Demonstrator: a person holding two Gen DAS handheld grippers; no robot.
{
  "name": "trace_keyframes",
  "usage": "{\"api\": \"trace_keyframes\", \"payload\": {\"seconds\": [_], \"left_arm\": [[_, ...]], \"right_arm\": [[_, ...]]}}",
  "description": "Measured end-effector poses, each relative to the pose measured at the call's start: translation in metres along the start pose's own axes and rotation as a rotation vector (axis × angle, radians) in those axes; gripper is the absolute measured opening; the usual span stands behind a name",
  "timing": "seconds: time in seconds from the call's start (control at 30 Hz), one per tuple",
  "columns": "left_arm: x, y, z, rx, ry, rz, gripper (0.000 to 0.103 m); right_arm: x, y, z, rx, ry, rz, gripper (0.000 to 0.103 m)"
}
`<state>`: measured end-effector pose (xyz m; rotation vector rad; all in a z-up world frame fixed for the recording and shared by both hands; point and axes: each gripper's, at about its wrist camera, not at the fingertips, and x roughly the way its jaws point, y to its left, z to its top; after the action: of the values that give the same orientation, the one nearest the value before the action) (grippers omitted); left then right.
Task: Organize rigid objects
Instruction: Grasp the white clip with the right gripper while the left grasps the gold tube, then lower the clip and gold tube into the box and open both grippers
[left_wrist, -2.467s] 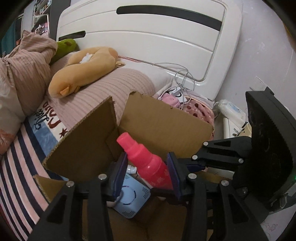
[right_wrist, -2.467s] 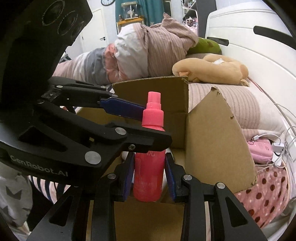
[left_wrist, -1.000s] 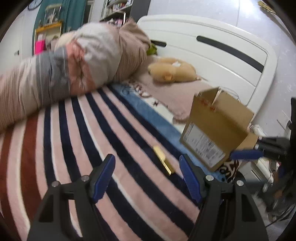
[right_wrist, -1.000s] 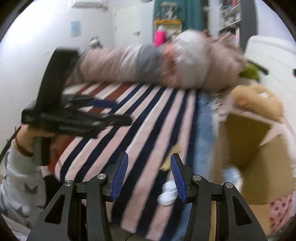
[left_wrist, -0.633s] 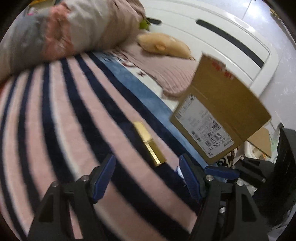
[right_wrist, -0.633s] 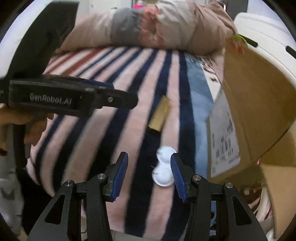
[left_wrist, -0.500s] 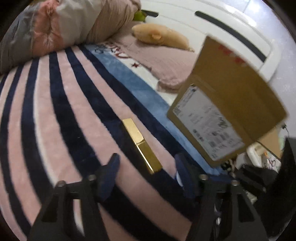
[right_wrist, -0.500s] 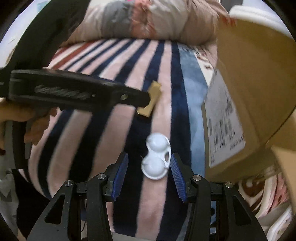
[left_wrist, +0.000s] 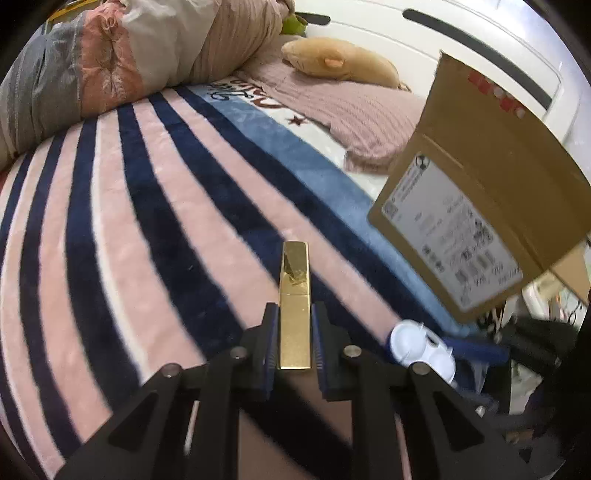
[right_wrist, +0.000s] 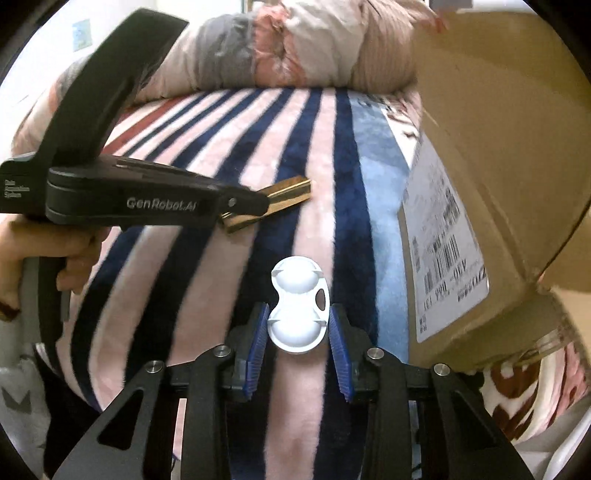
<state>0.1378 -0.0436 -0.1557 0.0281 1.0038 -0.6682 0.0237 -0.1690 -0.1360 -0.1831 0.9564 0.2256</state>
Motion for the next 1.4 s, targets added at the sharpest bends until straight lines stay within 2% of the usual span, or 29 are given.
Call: {"api": "trace_keyframes", "payload": {"seconds": [0.17, 0.27, 0.33, 0.4, 0.5, 0.63, 0.77, 0.9, 0.97, 1.07, 1.2, 1.3, 1.4], "left_arm": [[0.009, 0.003, -0.003, -0.021, 0.013, 0.003, 0.017], [0.022, -0.004, -0.001, 0.007, -0.022, 0.065, 0.015], [0.018, -0.005, -0.002, 0.000, -0.026, 0.066, 0.015], [0.003, -0.005, -0.004, 0.007, -0.033, 0.061, 0.015], [-0.030, -0.003, -0.006, 0.018, -0.062, 0.099, 0.015], [-0.090, -0.016, -0.004, 0.044, -0.157, 0.114, 0.015], [-0.147, -0.048, 0.009, 0.098, -0.256, 0.084, 0.015], [-0.173, -0.088, 0.035, 0.163, -0.319, 0.038, 0.015], [-0.172, -0.112, 0.053, 0.194, -0.335, 0.016, 0.015], [-0.153, -0.147, 0.080, 0.244, -0.314, -0.023, 0.015], [-0.110, -0.184, 0.104, 0.280, -0.230, -0.014, 0.015], [-0.080, -0.201, 0.113, 0.291, -0.164, -0.001, 0.015], [-0.055, -0.211, 0.121, 0.309, -0.101, 0.033, 0.015]], "right_arm": [[-0.002, 0.009, 0.003, 0.002, 0.009, 0.020, 0.029], [0.009, 0.006, 0.005, 0.003, 0.019, 0.017, 0.029], [0.013, 0.002, 0.007, 0.026, 0.023, 0.030, 0.029], [0.005, 0.004, 0.009, 0.013, -0.001, 0.020, 0.029], [-0.013, 0.012, 0.014, -0.032, -0.047, 0.030, 0.029], [-0.042, 0.020, 0.025, -0.060, -0.113, 0.084, 0.029], [-0.085, 0.023, 0.038, -0.095, -0.222, 0.126, 0.029], [-0.129, 0.001, 0.048, -0.113, -0.324, 0.111, 0.029], [-0.141, -0.022, 0.048, -0.091, -0.362, 0.073, 0.029], [-0.145, -0.067, 0.041, -0.019, -0.371, 0.012, 0.029], [-0.137, -0.119, 0.030, 0.026, -0.331, -0.090, 0.029], [-0.121, -0.151, 0.025, 0.051, -0.275, -0.095, 0.029], [-0.111, -0.167, 0.021, 0.054, -0.259, -0.107, 0.029]]}}
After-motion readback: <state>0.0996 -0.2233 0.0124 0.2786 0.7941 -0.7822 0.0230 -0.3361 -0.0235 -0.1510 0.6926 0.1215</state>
